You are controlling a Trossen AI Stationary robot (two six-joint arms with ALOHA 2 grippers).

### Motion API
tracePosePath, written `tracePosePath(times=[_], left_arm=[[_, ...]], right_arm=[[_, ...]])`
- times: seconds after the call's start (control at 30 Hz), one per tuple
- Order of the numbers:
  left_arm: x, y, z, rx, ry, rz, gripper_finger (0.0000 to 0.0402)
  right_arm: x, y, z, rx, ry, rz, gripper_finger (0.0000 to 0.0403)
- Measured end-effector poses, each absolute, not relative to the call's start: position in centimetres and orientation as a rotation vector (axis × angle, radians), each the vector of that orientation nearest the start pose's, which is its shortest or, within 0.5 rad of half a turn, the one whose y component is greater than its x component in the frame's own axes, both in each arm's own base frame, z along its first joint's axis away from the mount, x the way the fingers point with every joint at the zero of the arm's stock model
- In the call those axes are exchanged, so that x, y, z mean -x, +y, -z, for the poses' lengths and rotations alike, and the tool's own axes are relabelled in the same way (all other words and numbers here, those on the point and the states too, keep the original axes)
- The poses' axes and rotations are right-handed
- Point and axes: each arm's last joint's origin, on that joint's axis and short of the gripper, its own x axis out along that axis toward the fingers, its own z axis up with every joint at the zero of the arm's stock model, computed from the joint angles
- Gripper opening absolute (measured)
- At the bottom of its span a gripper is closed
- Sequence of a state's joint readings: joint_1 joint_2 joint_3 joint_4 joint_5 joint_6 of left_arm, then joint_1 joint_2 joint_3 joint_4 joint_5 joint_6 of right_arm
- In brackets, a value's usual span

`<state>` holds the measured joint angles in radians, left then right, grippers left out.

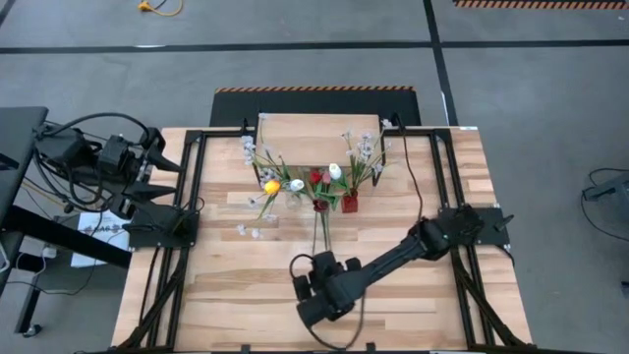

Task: Pick and place flowers into a vace then onto a shelf
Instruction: Put the pink flower into the red vase

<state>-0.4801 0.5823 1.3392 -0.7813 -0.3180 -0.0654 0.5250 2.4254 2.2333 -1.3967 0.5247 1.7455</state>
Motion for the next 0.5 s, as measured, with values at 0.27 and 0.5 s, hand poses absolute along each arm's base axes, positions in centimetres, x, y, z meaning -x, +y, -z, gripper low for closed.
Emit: tracePosePath(times=[0.27,0.5], left_arm=[[-3.2,-0.7,-45.8,0.056,0.028,0.161,0.0193],[-3.2,-0.7,-45.8,0.062,0.029,0.161,0.0193]], right_arm=[[-43.1,20.8,-14.4,-0.622,1.024,1.088,0.0118],[-43.9,20.2,-12.9,-0.559,1.178,0.989,0.0117]])
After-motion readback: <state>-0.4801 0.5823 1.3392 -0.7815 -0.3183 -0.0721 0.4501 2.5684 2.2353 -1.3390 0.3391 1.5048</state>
